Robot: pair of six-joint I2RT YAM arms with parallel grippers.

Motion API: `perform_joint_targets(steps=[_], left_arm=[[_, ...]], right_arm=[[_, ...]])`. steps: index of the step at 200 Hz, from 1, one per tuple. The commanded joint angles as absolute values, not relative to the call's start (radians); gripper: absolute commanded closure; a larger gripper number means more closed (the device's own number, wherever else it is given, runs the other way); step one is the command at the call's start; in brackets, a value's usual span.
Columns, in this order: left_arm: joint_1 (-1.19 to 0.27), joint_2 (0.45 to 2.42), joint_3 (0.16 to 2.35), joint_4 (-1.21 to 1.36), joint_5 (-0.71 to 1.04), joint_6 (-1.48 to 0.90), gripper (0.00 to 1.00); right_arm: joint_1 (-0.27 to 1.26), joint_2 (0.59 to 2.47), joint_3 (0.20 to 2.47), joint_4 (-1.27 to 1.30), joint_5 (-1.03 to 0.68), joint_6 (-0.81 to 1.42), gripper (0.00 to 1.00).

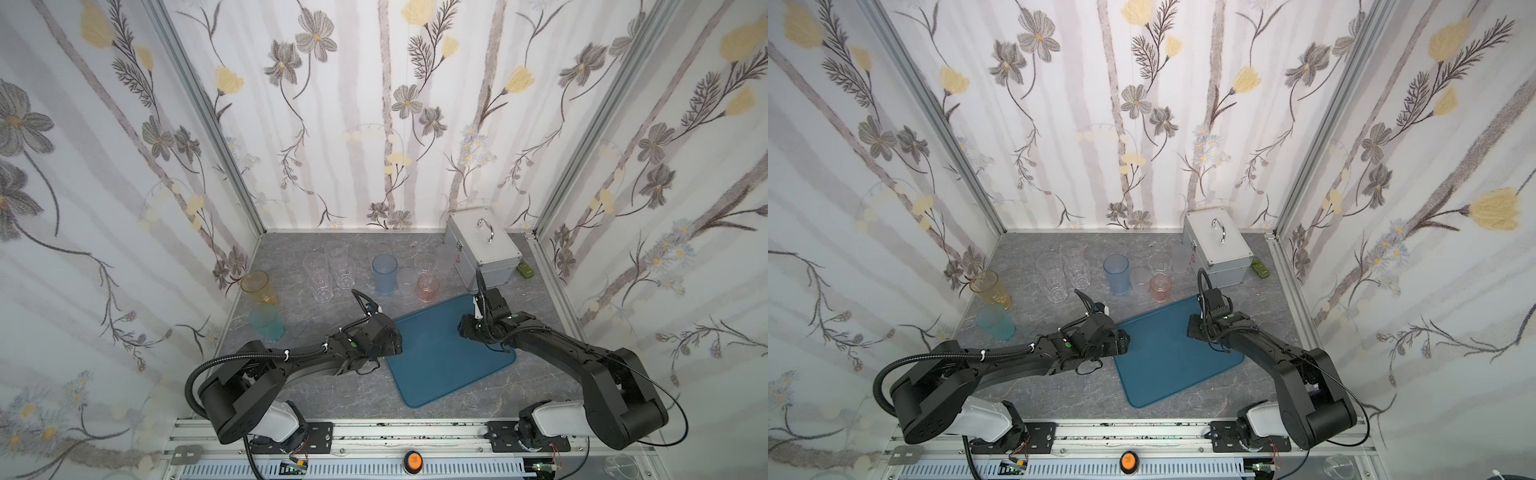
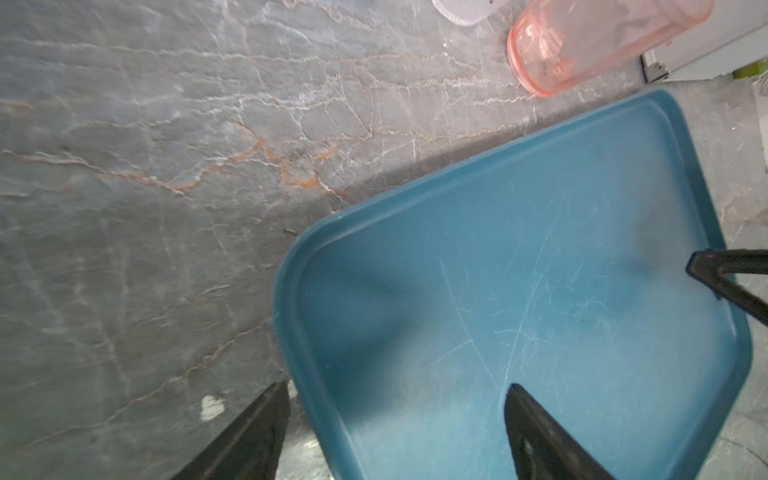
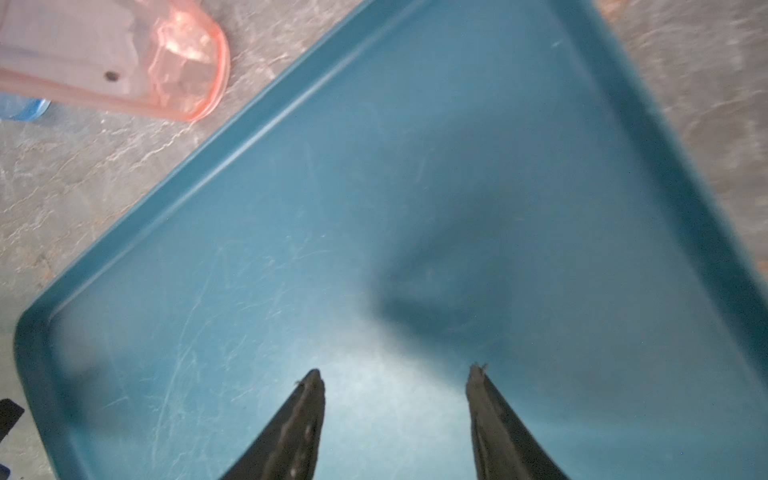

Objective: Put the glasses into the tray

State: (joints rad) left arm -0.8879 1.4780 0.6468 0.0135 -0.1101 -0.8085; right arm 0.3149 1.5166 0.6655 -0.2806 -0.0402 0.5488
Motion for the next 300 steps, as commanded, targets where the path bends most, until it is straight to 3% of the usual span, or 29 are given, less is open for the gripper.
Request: perform_joint_targets(steps=[1,56,115,128,145,169,255,300], left_arm=[[-0.903,1.523,0.668,0.055,-0.099,-0.832,0.18],[-0.911,1.558,0.662,0.058,-0.09,-0.844,0.21],[-0.906,1.544,0.651,0.058,-0.095,-0.844,0.22],[-0.902,1.542,0.646,0.061,-0.095,-0.844,0.23],[-0.895,1.551,0.645,0.067,-0.092,-0.834,0.24],[-0.869,1.565,0.652,0.066,-0.091,-0.808,0.25],[-0.653,1.565,0.675,0.064,-0.076,-0.703,0.27],[-0.617,1.542,0.7,0.056,-0.106,-0.659,0.25]], right_arm=[[0.2,1.49,0.643,-0.222,-0.005,0.546,0.37],[0.004,1.538,0.676,-0.142,-0.024,0.547,0.25],[-0.006,1.67,0.675,-0.105,-0.1,0.542,0.25],[-0.006,1.669,0.658,-0.101,-0.109,0.54,0.29],[0.0,1.639,0.633,-0.116,-0.11,0.54,0.26],[0.063,1.573,0.612,-0.174,-0.134,0.53,0.31],[0.368,1.461,0.519,-0.189,-0.202,0.706,0.31],[0.416,1.452,0.543,-0.224,-0.201,0.711,0.31]])
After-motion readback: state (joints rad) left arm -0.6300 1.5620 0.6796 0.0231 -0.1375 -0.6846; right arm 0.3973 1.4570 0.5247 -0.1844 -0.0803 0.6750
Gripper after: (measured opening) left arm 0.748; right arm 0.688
